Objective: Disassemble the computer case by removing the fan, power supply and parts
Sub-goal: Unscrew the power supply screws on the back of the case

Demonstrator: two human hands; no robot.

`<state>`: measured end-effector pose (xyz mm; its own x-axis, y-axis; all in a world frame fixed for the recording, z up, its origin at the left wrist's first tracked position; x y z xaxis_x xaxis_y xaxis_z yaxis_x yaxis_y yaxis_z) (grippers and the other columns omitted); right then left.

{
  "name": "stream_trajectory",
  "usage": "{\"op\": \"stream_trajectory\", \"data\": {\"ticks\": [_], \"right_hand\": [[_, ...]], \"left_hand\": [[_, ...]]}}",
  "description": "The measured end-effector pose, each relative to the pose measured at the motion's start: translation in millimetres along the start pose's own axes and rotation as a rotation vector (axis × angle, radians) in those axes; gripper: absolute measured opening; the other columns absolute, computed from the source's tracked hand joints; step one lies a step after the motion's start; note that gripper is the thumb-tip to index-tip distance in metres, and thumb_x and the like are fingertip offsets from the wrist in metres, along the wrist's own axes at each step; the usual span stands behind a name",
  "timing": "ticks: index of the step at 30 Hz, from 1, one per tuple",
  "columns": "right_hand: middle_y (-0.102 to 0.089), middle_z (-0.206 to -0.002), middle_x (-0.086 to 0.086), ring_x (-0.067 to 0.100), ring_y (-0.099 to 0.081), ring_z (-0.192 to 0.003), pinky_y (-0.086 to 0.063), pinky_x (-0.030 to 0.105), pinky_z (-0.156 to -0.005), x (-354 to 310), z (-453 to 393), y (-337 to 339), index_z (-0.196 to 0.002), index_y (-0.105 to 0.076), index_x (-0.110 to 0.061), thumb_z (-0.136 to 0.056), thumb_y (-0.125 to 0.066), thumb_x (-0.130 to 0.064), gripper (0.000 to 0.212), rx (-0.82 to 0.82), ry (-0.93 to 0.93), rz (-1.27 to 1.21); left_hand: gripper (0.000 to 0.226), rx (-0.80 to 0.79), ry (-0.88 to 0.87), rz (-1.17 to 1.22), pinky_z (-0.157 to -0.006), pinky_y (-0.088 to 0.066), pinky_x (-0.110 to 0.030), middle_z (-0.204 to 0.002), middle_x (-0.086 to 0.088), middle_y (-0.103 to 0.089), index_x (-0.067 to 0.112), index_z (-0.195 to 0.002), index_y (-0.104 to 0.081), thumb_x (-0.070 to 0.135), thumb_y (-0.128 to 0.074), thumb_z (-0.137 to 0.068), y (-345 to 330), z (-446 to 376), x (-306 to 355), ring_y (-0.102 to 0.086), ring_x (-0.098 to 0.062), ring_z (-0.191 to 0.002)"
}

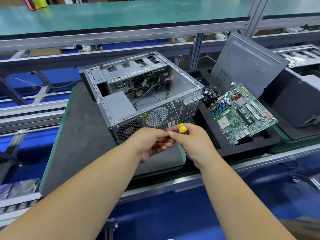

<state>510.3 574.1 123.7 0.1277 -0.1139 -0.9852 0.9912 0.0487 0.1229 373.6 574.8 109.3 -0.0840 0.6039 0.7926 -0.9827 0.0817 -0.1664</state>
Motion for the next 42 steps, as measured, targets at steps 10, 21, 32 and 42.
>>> {"op": "stream_trajectory", "data": {"ticks": [10, 21, 32, 42], "right_hand": [[-0.069, -0.076, 0.0, 0.003, -0.059, -0.067, -0.047, 0.015, -0.064, 21.9, -12.6, 41.8, -0.082, -0.072, -0.013, -0.08, -0.079, -0.01, 0.008, 0.002, -0.021, 0.111], [-0.062, -0.082, -0.01, 0.013, -0.054, -0.067, -0.038, 0.026, -0.052, 78.1, -61.6, 105.9, -0.097, -0.067, -0.033, -0.091, -0.062, -0.013, 0.021, 0.197, -0.238, 0.449], [-0.064, -0.075, 0.001, 0.007, -0.05, -0.053, -0.041, 0.022, -0.045, 66.4, -51.3, 78.1, -0.089, -0.066, -0.027, -0.088, -0.064, -0.012, 0.015, 0.163, -0.198, 0.221], [-0.061, -0.071, -0.004, 0.012, -0.051, -0.062, -0.041, 0.031, -0.061, 23.1, -39.5, -1.6, -0.084, -0.064, -0.021, -0.078, -0.065, -0.019, 0.006, -0.071, -0.091, 0.081]], "left_hand": [[0.015, -0.055, 0.039, -0.04, -0.06, -0.055, -0.017, -0.075, -0.006, -0.073, 0.004, -0.09, -0.072, 0.015, -0.063, -0.093, -29.2, -16.3, -7.5, -0.068, -0.009, -0.062], [0.017, 0.094, -0.4, -0.392, -0.074, -0.052, -0.015, -0.089, 0.005, -0.076, 0.02, -0.097, -0.074, 0.013, -0.059, -0.095, -14.5, -8.4, 39.3, -0.07, -0.006, -0.085], [0.021, 0.287, -0.667, -0.427, -0.089, -0.054, -0.026, -0.093, 0.006, -0.075, 0.021, -0.099, -0.074, 0.007, -0.06, -0.093, 14.0, 32.8, 81.4, -0.069, -0.013, -0.094], [0.047, 0.622, -0.664, -1.154, -0.106, -0.037, -0.035, -0.126, 0.009, -0.054, 0.03, -0.121, -0.06, 0.036, -0.077, -0.078, 95.3, 55.7, 69.6, -0.045, -0.013, -0.124]]}}
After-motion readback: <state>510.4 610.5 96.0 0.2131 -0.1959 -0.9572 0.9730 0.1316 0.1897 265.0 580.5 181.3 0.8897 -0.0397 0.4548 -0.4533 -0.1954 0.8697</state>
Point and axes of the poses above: each hand's wrist, its own z-axis away from the middle knuckle, its own y-axis out of the back of the hand, x = y × z, the point moved 6 cm from there along -z, towards the middle knuckle
